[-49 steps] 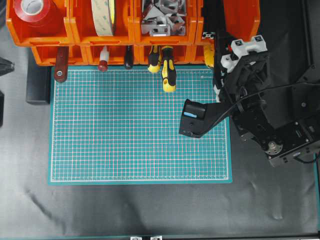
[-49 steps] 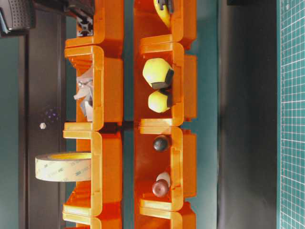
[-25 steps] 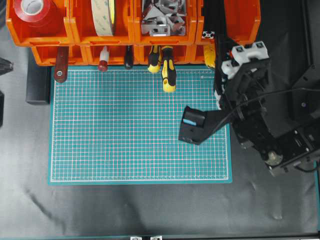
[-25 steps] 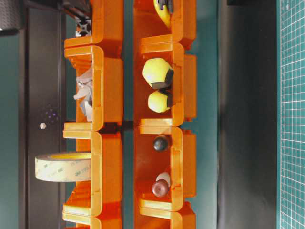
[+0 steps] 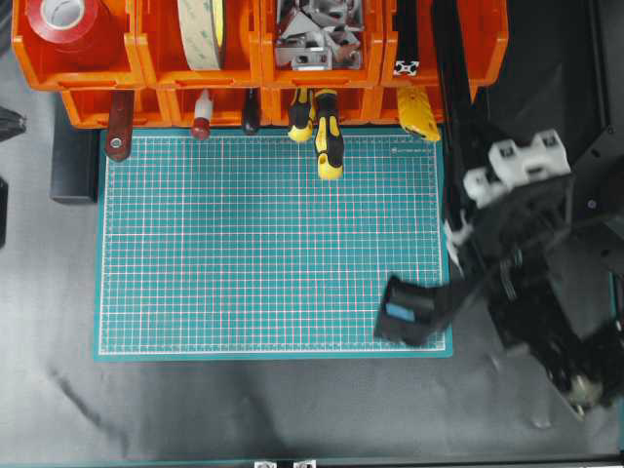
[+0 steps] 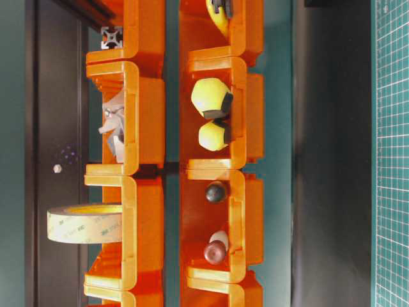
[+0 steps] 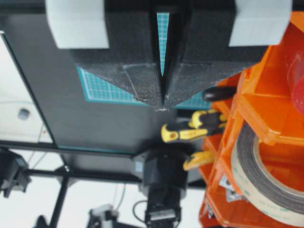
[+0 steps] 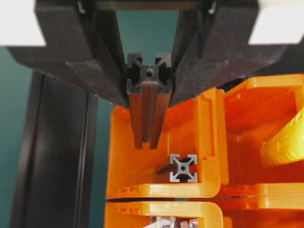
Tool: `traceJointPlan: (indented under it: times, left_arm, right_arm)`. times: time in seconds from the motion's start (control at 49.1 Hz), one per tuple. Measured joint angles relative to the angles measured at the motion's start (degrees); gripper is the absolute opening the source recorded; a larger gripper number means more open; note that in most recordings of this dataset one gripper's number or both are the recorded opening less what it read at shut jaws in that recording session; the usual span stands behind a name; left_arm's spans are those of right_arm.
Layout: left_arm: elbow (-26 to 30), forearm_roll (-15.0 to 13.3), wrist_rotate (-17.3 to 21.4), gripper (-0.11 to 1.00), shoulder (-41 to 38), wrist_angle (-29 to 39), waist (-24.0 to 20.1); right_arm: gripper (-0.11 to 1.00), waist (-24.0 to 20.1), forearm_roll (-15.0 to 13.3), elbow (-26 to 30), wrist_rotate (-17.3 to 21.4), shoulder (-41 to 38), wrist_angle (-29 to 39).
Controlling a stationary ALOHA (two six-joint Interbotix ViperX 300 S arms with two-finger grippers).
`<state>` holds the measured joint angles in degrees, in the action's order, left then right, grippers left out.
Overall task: Pick frame from container rack with right arm.
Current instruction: 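Pull the bar out of the rack and swing it over the mat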
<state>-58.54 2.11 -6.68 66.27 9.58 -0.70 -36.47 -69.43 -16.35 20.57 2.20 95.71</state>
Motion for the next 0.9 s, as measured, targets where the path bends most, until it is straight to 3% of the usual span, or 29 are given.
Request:
traceJointPlan:
  times: [0.102,0.245,0.408,0.652,0.897]
  left_arm:
    - [0.0,-0.1,0.0,0.0,0.0,0.0,0.4]
    - [0.0,-0.1,0.0,0.0,0.4,0.0,0.6]
    - [0.0,0.0,0.0,0.0,0.4,0.0,0.6]
    - [0.0,-0.1,-0.1,0.0,1.1,0.0,0.5]
    - [0.0,0.0,0.0,0.0,1.6,0.7,0.4]
  right_arm:
    - [0.25,-2.7,-1.0,2.7,-1.5,-1.8,1.2]
    - [0.25,-8.6,-5.1,6.2,-2.6,-4.4,1.7]
    - [0.25,-12.9,-5.4,10.6,-3.5,-7.2,1.6]
    - [0.25,-15.5,-0.1,12.7,-4.2,-9.9,-1.5]
    - [0.25,-16.9,6.4,11.1,-4.3,-12.1,-11.6]
